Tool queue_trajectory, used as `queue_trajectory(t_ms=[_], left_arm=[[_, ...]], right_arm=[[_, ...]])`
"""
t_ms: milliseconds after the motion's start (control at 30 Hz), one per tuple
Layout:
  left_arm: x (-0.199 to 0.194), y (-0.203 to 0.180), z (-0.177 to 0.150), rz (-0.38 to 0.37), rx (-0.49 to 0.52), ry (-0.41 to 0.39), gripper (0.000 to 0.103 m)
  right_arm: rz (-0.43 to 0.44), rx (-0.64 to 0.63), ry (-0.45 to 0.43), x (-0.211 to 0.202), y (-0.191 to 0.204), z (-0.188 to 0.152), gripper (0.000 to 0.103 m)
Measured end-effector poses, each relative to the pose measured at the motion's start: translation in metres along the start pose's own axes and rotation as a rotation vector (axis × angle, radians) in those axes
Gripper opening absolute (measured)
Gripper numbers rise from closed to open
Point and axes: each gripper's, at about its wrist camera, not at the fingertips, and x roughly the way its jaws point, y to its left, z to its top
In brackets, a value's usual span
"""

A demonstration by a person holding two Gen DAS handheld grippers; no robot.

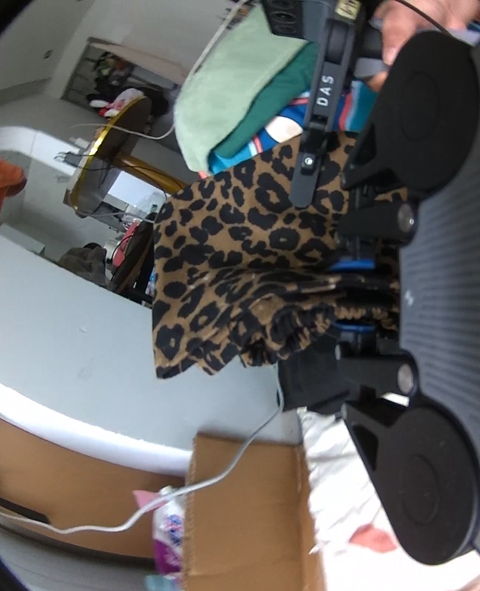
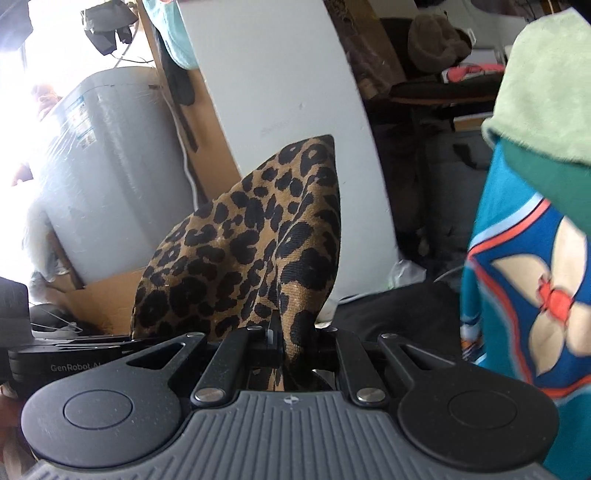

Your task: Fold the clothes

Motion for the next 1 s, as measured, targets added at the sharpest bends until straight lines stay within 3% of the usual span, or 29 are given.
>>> queue_trajectory(t_ms=[200,500,667,1000], left_arm=[[0.026,0.004,-0.007,-0.026,-0.024,-0.014,0.028],[0.064,0.035,-0.018,-0.061,-0.167,-0.013,0.028],[0.086,0.045,-0.016,-0.064,-0.171,-0.015,0.028],[0.135,0.08,-0.015,-0.131,-0.196,0.061,0.028]], right_arm=[[-0.045,-0.024,-0.006,0.01,-0.016,0.001,0.008],[-0.07,-0.053,0.001,0.041,-0.033,0.001,0.008],[-0.099,-0.053,0.008,0.061,-0.043,0.0,0.008],[-0.16,-0.054,0.033,0.104,-0.066,-0.006,0.008]])
